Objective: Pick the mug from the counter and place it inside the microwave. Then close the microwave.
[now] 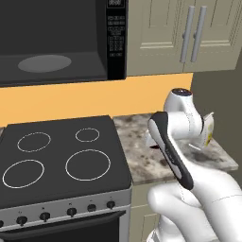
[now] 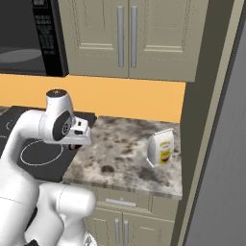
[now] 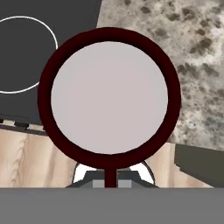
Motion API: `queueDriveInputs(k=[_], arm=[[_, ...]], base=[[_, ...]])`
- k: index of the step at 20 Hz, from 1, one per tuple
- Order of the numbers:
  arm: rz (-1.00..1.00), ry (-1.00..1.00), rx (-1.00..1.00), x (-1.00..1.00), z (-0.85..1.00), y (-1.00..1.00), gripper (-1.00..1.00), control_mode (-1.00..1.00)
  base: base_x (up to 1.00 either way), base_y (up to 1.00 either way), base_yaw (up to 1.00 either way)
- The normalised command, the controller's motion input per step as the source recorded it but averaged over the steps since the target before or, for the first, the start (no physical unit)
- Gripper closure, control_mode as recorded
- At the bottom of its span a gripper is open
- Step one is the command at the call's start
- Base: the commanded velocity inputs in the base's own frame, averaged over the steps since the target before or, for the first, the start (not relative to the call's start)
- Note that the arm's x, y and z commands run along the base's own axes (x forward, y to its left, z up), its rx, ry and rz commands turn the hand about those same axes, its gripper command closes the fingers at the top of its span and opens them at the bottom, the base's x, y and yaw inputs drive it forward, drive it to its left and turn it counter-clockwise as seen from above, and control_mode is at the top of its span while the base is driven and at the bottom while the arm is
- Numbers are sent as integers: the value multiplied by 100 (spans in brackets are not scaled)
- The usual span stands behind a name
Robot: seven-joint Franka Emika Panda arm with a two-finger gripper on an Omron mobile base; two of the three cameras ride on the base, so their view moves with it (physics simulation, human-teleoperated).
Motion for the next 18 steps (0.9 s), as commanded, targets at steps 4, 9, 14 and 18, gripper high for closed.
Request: queueDriveInputs(k=[4,9,14,18], arm=[[-3,-16,0,-40,18,7,100,-100],[-3,-12,0,-35,2,-1,100,-100],[0,-4,0,-43,24,0,100,-100],[0,0,0,-18,21,-1,100,-100]], base=[[0,0,0],[0,0,0],[0,0,0],[0,0,0]])
